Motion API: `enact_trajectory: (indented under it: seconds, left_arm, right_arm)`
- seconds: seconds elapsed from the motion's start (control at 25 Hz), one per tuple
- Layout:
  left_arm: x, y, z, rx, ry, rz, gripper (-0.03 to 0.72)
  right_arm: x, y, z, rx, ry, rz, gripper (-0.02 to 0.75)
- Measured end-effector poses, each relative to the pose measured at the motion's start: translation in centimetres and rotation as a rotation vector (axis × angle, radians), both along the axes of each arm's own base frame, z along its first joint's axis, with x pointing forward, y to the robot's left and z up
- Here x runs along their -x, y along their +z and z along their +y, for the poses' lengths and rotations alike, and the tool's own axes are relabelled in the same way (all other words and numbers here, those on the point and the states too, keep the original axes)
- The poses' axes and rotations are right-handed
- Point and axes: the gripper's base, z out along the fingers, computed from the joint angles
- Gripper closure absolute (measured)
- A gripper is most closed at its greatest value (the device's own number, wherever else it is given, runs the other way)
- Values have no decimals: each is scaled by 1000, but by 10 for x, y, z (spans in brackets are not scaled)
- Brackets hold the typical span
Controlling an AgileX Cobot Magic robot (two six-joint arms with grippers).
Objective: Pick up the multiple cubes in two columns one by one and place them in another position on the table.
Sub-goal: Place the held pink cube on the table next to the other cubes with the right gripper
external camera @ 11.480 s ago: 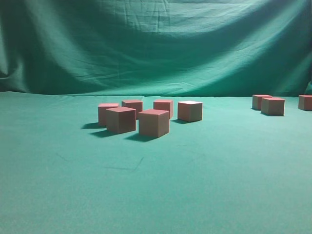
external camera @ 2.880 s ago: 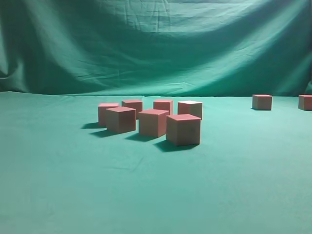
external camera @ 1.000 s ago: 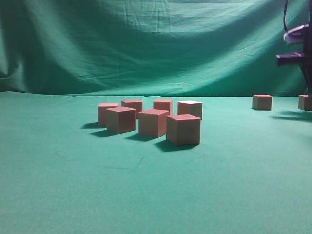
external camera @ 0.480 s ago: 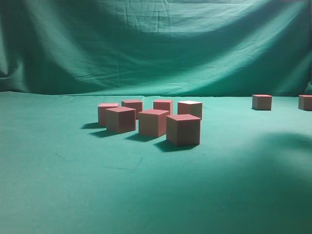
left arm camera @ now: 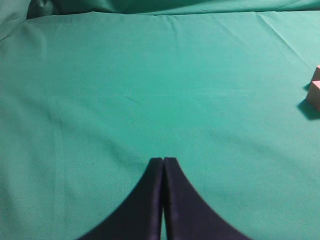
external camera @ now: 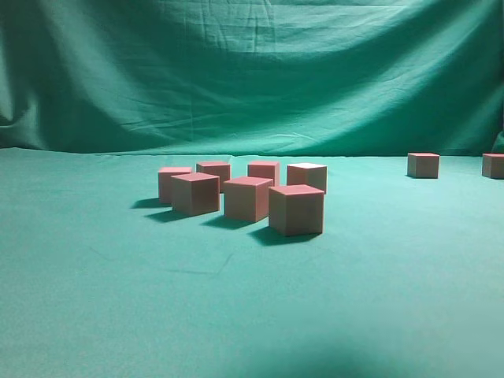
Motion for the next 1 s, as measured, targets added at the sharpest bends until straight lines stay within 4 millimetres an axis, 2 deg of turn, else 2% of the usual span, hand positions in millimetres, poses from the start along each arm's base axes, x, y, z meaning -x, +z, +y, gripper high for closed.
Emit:
enact_trajectory:
  seconds: [0.24,0.44,0.64,1.0]
  left_arm:
    - [0,0,0,0,0,0,688]
    - [0,0,0,0,0,0,688]
    - [0,0,0,0,0,0,688]
    - [0,0,0,0,0,0,688]
  right_arm:
    - [48,-53,39,35,221,77,463]
    - [71,-71,65,0,419,3,463]
    - [68,-93,80,44,474,35,463]
    - [47,-141,94,182,537,47,463]
